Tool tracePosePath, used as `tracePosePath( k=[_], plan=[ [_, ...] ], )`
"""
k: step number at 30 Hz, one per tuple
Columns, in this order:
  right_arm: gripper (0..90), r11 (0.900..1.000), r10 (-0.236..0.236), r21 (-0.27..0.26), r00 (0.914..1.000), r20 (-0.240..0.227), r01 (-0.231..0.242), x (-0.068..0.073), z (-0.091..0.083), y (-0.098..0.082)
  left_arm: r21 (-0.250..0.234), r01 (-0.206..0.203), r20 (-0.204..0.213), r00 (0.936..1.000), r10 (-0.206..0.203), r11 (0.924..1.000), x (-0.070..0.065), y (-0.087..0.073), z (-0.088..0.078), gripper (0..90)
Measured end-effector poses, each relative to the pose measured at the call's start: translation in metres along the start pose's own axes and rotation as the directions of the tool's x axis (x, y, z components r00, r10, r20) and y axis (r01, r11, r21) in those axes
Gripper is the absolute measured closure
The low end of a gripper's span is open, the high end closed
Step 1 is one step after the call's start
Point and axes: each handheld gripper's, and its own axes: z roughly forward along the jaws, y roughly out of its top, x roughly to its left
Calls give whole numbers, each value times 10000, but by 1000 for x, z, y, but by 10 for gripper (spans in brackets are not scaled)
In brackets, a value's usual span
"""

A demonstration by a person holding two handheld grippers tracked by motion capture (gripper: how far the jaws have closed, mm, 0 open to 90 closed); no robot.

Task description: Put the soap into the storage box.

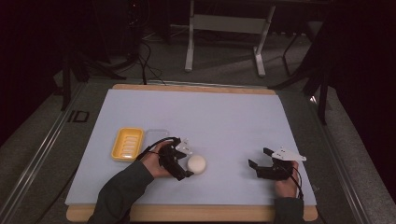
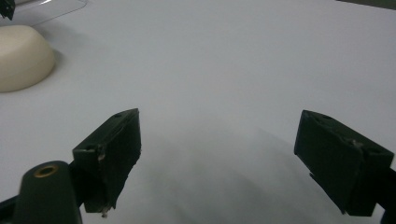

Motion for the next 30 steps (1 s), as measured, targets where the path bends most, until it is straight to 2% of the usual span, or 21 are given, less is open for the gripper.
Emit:
tracePosePath(
  k=[7,19,30],
  plan=[
    [144,10000,-22,9,10000,-23,22,0,0,0,-102,49,238,9997,-46,9999,0,4,8,145],
    [145,10000,-76,39,10000,-35,76,1,0,0,78,-117,220,9997,115,9999,-2,9,19,144],
    [145,10000,-70,32,10000,-53,70,1,0,0,102,-167,370,9992,163,9998,0,9,31,158]
  ],
)
